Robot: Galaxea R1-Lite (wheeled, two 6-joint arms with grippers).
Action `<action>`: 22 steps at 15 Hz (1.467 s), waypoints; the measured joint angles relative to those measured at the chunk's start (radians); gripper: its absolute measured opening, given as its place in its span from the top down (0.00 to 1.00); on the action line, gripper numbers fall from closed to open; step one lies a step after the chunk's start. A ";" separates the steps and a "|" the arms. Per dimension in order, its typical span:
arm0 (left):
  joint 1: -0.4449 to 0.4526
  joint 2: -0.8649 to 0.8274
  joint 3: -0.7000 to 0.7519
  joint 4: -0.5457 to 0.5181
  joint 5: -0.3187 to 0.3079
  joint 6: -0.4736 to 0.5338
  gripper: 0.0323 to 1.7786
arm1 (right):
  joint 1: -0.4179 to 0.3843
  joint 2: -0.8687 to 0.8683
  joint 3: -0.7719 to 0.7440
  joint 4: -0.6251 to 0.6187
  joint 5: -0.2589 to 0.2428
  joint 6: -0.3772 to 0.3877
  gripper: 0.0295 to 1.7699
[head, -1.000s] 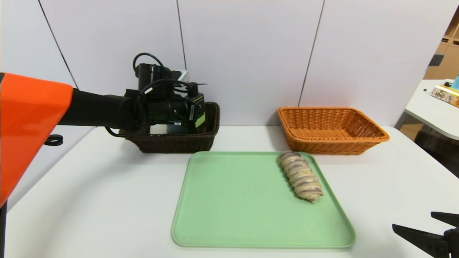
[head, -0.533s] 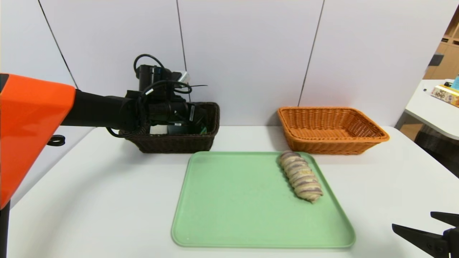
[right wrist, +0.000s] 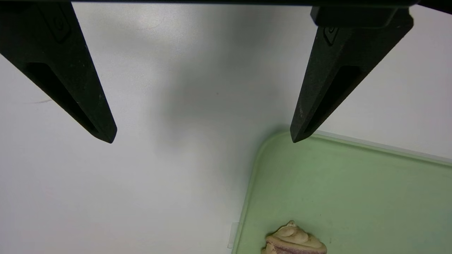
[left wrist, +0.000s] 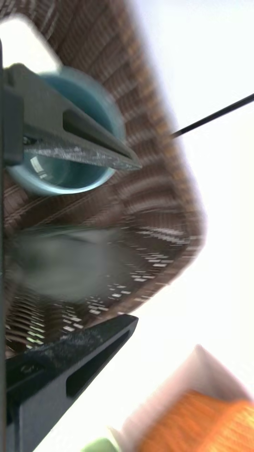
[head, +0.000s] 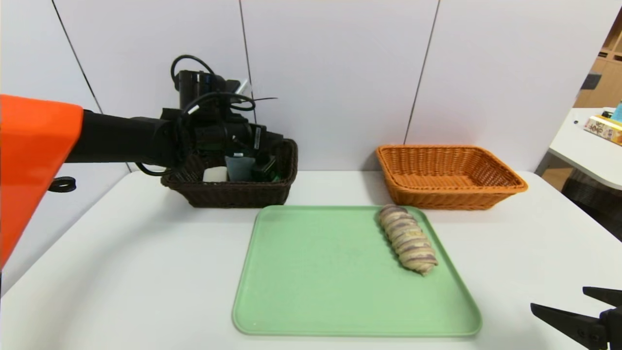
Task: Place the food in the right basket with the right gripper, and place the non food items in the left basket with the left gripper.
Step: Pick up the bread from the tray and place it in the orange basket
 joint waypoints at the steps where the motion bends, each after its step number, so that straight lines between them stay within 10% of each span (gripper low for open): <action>1: 0.000 -0.012 -0.020 0.002 0.004 0.002 0.16 | 0.000 0.000 -0.001 0.000 0.000 0.001 0.04; 11: 0.001 -0.166 -0.052 0.112 0.011 -0.045 0.07 | 0.000 0.001 -0.036 0.000 -0.003 0.000 0.04; 22: -0.116 -0.410 0.432 0.190 0.099 -0.190 0.05 | 0.017 0.178 -0.274 0.174 0.005 0.031 0.04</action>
